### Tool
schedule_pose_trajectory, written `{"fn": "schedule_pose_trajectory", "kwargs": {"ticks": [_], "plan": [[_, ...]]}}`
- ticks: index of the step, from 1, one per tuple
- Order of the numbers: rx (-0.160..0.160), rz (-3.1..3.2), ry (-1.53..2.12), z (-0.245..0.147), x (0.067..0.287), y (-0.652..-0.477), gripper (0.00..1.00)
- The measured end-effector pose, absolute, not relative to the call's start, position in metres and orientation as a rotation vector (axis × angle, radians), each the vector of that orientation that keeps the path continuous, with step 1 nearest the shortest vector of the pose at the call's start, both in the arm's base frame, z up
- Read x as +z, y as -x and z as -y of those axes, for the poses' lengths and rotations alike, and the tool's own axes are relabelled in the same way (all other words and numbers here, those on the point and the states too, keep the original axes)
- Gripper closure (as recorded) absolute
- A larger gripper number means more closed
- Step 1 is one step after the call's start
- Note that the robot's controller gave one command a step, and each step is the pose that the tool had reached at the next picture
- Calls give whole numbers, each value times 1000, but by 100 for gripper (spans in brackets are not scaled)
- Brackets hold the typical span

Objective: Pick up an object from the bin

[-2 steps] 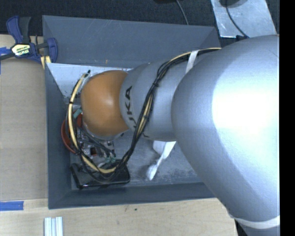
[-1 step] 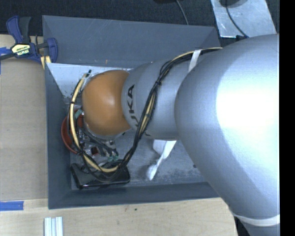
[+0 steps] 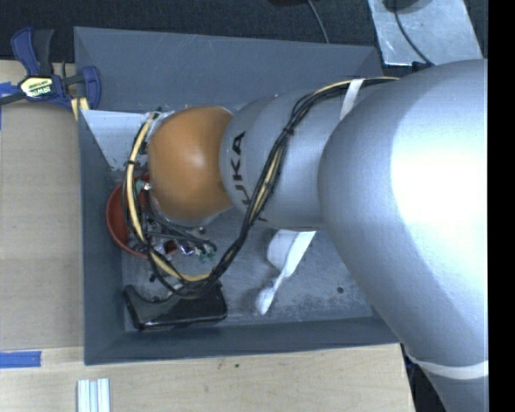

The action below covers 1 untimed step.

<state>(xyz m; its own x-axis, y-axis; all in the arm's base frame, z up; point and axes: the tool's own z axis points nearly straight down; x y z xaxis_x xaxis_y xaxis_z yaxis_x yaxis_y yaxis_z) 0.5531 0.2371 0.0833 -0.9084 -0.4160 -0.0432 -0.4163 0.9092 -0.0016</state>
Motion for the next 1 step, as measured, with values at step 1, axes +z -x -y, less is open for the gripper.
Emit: {"fn": "schedule_pose_trajectory", "kwargs": {"ticks": [1], "plan": [[9, -2962, 876, -228, 83, -556, 100]]}}
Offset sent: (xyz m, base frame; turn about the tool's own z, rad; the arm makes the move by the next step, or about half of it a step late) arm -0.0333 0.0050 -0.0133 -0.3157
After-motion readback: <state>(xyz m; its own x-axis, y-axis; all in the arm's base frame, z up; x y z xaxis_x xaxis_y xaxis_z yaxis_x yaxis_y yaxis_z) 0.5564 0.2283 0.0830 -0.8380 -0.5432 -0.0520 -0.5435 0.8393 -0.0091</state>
